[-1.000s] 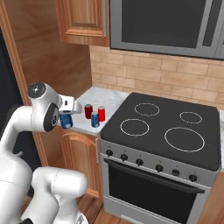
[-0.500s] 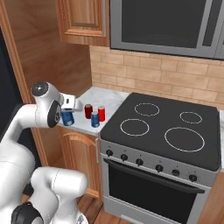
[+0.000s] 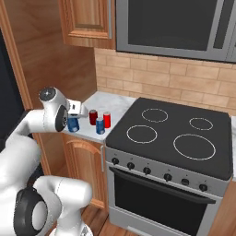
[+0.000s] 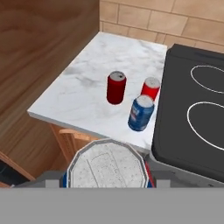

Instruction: Four empty soda cans are scattered around the kitchen. Gather all the cans and cluster them next to the stove for recycling.

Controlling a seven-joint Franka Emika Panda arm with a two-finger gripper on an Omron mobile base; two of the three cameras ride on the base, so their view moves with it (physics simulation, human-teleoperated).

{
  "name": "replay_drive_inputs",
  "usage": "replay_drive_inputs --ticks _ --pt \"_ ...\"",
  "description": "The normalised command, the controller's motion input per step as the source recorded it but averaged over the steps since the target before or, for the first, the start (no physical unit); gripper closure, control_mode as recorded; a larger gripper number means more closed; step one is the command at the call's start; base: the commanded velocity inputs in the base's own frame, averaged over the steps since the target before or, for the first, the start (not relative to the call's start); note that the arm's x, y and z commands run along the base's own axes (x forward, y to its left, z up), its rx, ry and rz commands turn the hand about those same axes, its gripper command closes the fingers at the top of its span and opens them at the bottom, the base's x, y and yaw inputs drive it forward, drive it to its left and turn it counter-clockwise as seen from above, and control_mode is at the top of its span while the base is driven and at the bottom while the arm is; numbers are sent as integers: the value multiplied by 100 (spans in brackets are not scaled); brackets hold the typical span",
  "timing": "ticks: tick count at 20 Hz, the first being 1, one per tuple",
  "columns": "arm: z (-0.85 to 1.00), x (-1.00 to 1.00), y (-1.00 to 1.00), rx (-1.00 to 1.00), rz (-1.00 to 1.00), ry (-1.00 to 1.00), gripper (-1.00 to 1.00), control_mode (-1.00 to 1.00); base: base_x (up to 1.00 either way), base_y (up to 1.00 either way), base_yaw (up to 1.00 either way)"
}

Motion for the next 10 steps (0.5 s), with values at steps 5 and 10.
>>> replay_drive_inputs --ticks 5,10 --pt "-31 40 18 0 0 0 100 -100 0 0 0" --pt "-27 39 7 0 -1 3 100 -100 0 0 0"
